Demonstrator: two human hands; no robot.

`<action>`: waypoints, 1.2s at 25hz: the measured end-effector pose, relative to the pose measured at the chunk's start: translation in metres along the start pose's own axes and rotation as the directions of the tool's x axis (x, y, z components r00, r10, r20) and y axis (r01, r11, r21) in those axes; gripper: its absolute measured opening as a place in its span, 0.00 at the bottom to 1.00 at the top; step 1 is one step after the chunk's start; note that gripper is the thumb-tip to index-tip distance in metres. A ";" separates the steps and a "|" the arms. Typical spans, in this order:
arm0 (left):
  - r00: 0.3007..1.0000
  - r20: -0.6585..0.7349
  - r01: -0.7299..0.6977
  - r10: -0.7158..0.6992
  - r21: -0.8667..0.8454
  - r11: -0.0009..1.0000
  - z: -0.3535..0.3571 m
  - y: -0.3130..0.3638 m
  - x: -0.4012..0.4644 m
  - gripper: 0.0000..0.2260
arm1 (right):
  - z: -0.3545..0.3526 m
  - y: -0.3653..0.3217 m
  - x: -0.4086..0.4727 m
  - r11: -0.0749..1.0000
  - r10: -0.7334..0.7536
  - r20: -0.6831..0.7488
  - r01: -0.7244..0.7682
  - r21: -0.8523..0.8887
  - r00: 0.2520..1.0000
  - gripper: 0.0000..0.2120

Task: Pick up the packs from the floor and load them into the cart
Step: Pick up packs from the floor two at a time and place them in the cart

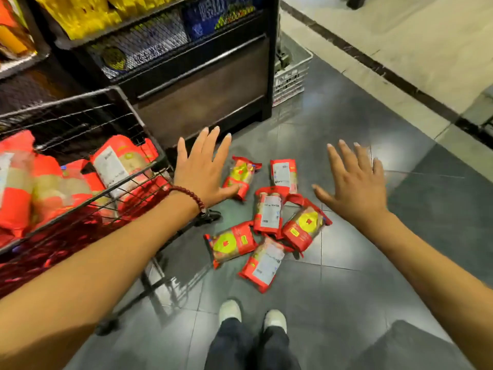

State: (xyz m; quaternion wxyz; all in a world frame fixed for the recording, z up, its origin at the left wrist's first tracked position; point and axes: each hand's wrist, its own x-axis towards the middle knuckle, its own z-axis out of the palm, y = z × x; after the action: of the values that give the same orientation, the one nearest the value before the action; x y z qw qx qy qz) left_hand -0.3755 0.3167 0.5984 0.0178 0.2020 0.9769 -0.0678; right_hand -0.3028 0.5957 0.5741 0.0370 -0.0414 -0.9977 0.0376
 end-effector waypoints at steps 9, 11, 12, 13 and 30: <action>0.904 0.398 -0.191 0.157 0.046 0.981 0.374 0.037 0.028 0.47 | 0.393 0.003 -0.107 0.946 0.234 0.499 -0.314 0.081 0.834 0.43; 0.868 0.482 -0.146 0.117 0.023 0.989 0.473 0.033 0.027 0.47 | 0.488 -0.006 -0.128 0.894 0.290 0.567 -0.430 0.127 0.771 0.44; 0.851 0.516 -0.109 0.101 -0.016 0.994 0.522 0.031 0.029 0.47 | 0.533 -0.011 -0.136 0.855 0.316 0.613 -0.498 0.147 0.724 0.44; 0.821 0.564 -0.055 0.088 -0.076 0.996 0.570 0.028 0.031 0.46 | 0.576 -0.016 -0.143 0.805 0.332 0.665 -0.568 0.169 0.669 0.43; 0.543 0.831 0.828 -0.123 -0.505 0.243 0.676 0.018 -0.065 0.36 | 0.660 -0.047 -0.214 -0.031 0.350 0.816 -0.865 0.501 0.461 0.39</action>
State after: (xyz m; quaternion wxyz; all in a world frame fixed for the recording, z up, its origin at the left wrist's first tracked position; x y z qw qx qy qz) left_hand -0.3037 0.2137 -0.0692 0.4280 -0.2158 0.7905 0.3812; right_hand -0.1450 0.4828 -0.0935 -0.2048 -0.4602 -0.6228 0.5987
